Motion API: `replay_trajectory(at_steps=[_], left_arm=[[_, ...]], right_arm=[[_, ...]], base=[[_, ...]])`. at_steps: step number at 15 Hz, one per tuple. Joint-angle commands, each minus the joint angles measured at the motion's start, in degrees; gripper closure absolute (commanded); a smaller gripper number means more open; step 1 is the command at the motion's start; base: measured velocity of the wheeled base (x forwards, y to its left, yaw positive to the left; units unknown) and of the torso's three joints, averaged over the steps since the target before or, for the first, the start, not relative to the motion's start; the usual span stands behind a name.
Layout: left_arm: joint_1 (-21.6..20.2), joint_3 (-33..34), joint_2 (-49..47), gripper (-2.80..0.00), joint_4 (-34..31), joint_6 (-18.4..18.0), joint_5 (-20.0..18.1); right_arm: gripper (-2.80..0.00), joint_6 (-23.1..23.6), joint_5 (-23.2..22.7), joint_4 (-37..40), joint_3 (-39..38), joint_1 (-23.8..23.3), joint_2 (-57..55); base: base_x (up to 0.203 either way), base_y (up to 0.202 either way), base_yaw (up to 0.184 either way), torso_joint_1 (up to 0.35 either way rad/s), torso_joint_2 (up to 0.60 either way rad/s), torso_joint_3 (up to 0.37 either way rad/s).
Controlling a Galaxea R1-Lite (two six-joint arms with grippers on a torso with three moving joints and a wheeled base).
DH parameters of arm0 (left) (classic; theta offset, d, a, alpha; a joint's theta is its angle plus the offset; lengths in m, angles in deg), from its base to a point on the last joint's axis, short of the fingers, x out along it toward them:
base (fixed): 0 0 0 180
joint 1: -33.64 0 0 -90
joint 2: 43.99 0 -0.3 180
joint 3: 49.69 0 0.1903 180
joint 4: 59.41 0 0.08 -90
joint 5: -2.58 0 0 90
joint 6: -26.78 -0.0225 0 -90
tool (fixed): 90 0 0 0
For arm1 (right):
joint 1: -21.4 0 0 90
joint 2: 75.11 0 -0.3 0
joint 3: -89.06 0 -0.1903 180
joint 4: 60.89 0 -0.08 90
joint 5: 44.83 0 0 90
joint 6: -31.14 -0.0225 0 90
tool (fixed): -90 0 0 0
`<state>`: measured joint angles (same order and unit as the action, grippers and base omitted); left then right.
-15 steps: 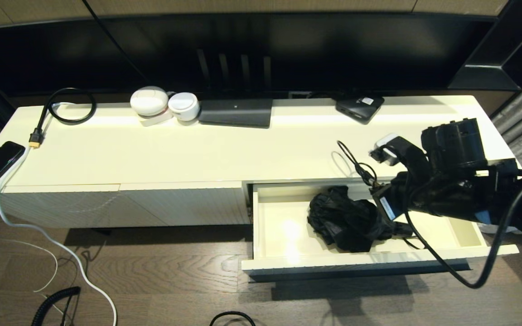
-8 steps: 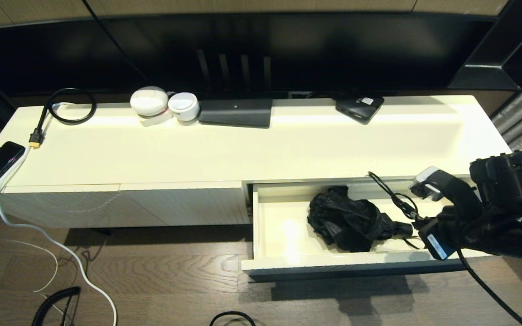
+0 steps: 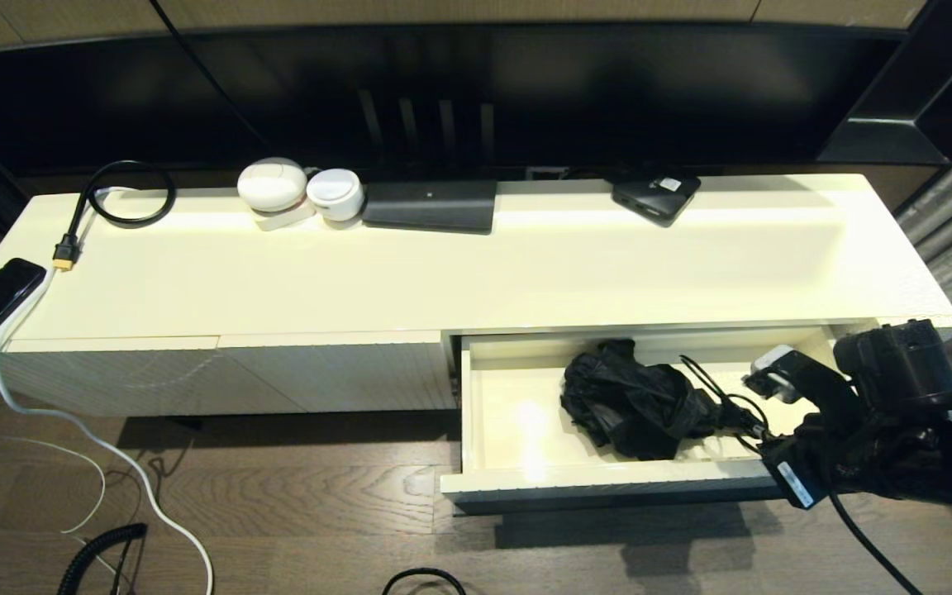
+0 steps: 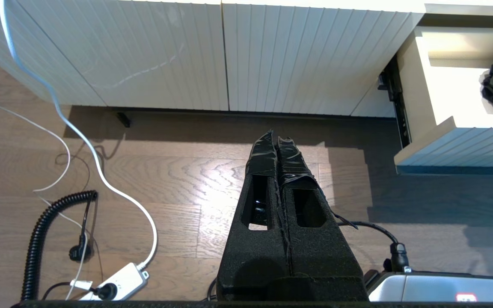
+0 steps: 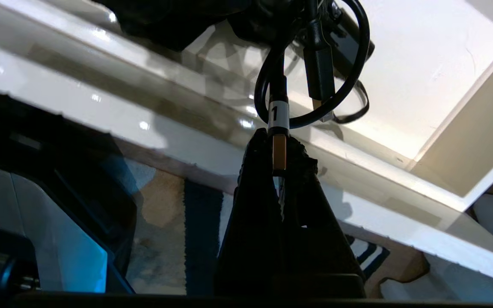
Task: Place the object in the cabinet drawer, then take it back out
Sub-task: Put the data cable in the drawer
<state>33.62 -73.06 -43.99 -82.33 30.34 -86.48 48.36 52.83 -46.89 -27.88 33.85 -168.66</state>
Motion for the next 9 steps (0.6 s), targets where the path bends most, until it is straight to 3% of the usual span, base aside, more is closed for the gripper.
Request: replay_trajectory(at_steps=[1,9], left_arm=[[0.0,0.0,0.0,0.00,0.0,0.0,0.0],[0.0,0.1,0.0,0.00,0.0,0.0,0.0]], right_arm=[[0.00,-0.8,0.1,-0.9,2.0,0.0,-5.6],[0.00,-2.7,0.1,-2.6,8.6,1.2,-11.4]], base=[[0.000,0.000,0.000,0.000,0.00,0.000],[0.000,0.000,0.000,0.000,0.00,0.000]])
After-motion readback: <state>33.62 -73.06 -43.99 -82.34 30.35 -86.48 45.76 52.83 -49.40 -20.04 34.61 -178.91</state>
